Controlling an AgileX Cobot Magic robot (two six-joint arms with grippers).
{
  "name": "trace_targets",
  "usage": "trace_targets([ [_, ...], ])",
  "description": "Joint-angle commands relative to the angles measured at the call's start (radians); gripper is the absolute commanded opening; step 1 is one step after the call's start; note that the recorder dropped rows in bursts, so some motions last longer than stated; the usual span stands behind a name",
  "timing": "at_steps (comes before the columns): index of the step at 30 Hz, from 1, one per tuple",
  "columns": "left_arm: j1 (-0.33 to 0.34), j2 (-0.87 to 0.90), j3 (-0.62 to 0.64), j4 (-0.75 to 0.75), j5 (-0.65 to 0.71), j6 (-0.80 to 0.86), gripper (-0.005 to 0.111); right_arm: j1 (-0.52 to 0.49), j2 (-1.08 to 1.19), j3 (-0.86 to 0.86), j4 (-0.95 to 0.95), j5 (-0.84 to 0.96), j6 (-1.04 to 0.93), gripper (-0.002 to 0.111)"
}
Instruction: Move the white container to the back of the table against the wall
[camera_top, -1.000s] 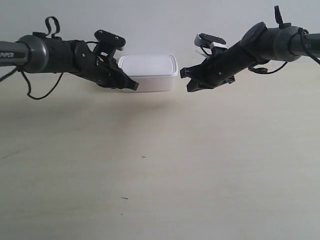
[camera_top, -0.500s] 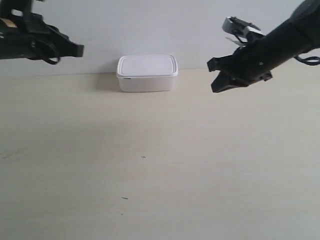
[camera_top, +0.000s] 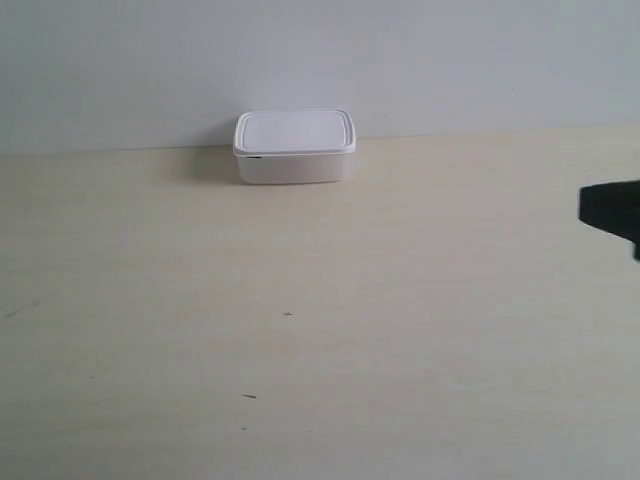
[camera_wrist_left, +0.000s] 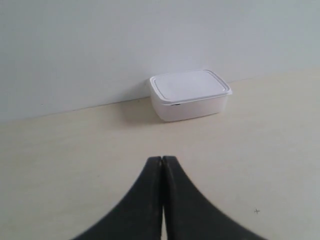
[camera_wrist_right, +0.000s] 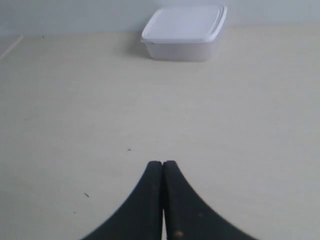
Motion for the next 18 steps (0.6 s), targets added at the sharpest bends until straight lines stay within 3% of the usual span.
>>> trace_targets([
  [1, 0.002, -0.167, 0.125, -0.014, -0.049, -0.01, 0.0, -0.003, -0.204, 0.135, 0.003, -0.179, 0.022, 0.0],
  [5, 0.002, -0.171, 0.193, -0.007, -0.206, -0.01, 0.0, -0.003, -0.198, 0.2, 0.003, -0.401, 0.015, 0.0],
  [9, 0.002, -0.118, 0.196, 0.001, -0.31, -0.007, 0.0, -0.003, -0.111, 0.208, 0.003, -0.475, 0.011, 0.0],
  [18, 0.002, -0.108, 0.196, 0.015, -0.265, -0.005, 0.0, -0.003, -0.07, 0.208, 0.003, -0.478, 0.011, 0.0],
])
